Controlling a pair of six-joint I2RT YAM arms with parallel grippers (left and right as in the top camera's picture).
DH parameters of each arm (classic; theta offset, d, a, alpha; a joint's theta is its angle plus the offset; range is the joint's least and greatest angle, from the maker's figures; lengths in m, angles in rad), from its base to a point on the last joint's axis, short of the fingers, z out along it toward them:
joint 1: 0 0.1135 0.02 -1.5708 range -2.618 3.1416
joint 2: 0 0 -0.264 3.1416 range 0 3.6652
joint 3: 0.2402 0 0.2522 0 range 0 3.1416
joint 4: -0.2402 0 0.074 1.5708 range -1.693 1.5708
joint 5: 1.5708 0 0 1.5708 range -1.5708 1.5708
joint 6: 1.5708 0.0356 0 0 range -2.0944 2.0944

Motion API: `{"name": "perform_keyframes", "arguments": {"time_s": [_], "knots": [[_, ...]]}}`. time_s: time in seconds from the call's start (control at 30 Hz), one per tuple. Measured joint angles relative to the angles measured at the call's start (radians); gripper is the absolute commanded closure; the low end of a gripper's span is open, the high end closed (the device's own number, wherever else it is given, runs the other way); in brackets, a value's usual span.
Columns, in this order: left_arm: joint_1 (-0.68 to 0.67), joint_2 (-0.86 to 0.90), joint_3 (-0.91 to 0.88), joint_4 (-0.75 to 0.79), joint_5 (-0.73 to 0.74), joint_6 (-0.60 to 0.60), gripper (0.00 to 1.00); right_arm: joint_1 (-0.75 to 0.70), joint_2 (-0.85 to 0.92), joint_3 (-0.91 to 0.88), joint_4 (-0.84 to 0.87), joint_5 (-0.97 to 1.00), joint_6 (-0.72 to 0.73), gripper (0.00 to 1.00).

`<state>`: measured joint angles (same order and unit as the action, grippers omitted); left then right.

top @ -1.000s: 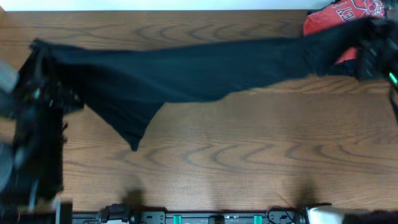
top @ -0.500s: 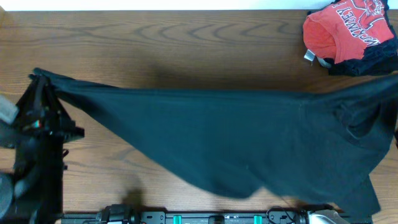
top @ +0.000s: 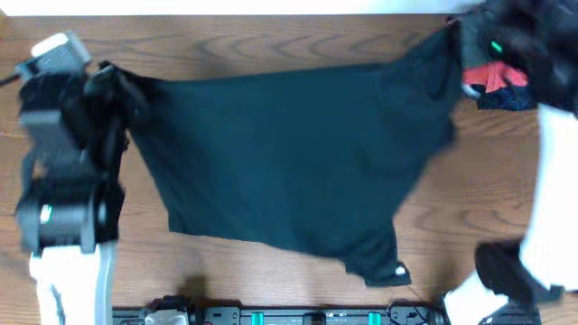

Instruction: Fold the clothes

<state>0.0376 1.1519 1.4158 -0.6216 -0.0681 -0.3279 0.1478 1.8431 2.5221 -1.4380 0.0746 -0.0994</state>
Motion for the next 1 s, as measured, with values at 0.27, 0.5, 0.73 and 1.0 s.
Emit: {"name": "perform_keyframes", "arguments": {"time_s": [0.27, 0.5, 0.73, 1.0], "knots": [[0.0, 0.346, 0.0, 0.098, -0.01, 0.0, 0.94, 0.0, 0.298, 0.0, 0.199, -0.003, -0.014, 0.99], [0.0, 0.613, -0.001, 0.343, -0.013, 0.0, 0.94, 0.0, 0.522, -0.003, 0.396, -0.009, -0.014, 0.98], [0.0, 0.755, -0.001, 0.515, -0.014, 0.0, 0.94, 0.0, 0.627, -0.005, 0.539, -0.019, -0.009, 0.92], [0.0, 0.771, -0.001, 0.515, -0.014, 0.001, 0.94, -0.025, 0.634, -0.004, 0.466, -0.094, 0.011, 0.9]]}}
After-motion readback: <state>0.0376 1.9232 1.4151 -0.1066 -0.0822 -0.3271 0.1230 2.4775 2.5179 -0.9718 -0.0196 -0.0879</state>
